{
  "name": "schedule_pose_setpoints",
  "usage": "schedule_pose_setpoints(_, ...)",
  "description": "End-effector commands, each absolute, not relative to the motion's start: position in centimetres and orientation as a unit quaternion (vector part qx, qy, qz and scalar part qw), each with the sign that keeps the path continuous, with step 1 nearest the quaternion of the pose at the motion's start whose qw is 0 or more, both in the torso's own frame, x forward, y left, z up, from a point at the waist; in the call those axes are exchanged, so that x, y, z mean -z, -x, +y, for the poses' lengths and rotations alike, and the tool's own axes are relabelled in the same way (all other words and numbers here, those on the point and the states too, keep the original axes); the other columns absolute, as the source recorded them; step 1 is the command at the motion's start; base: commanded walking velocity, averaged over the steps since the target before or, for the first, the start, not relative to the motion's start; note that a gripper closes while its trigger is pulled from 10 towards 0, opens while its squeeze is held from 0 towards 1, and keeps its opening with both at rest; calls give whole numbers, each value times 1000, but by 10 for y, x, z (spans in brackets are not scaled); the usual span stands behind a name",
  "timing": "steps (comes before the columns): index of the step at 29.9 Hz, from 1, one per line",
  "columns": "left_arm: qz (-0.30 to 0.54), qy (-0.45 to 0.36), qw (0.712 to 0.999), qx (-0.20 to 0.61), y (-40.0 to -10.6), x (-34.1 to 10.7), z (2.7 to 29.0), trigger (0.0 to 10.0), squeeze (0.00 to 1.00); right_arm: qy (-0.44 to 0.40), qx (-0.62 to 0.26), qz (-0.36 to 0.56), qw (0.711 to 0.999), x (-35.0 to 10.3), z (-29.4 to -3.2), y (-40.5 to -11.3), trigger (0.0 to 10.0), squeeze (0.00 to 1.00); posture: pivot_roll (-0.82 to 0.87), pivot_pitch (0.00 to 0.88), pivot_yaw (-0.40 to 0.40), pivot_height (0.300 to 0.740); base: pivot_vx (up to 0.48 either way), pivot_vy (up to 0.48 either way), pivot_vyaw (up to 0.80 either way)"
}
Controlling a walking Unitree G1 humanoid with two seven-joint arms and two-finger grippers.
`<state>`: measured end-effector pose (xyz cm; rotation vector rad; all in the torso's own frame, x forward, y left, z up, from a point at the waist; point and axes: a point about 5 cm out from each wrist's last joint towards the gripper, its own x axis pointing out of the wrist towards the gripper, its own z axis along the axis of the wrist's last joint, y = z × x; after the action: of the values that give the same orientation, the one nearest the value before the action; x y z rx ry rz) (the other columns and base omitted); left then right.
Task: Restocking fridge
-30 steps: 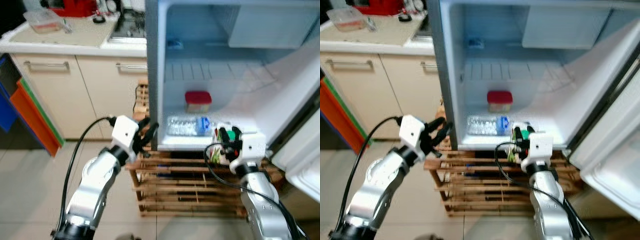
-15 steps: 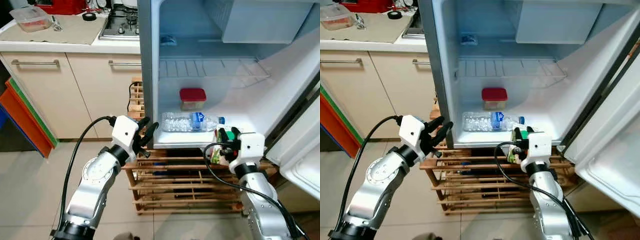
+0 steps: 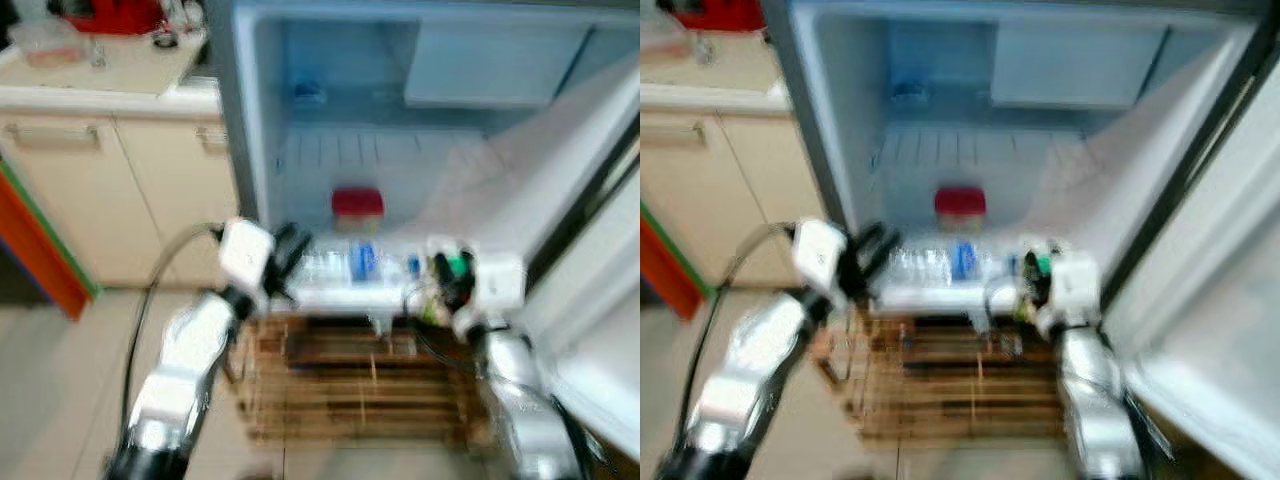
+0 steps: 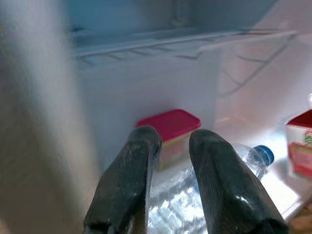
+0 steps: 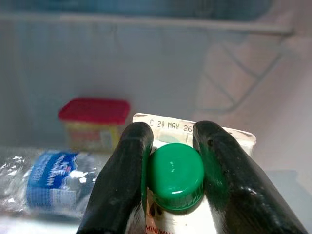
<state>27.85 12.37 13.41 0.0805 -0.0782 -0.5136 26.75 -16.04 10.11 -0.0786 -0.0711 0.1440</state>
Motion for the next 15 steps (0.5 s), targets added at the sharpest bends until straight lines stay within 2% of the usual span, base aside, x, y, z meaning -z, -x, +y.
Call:
schedule_pose_setpoints(1,-33,-41,964,261,-277,-134,117,10000,0,41,-64,-27,997,-100,-168,-267,0,0,81,20,-8,730,0,0,0)
schedule_pose_setpoints(7,-24,-45,960,275,-277,-135,112,10000,0,37,-52,-37,997,-107,-172,-278,0,0,99,51,-7,730,0,0,0)
schedule_pose_setpoints(14,-20,-16,936,351,-272,-146,86,10000,0,38,-52,-77,995,-128,-168,-299,0,0,153,105,-3,730,0,0,0)
schedule_pose_setpoints(15,-33,-12,927,373,-272,-148,74,10000,0,40,-53,-86,994,-135,-167,-310,0,0,181,128,-11,730,0,0,0)
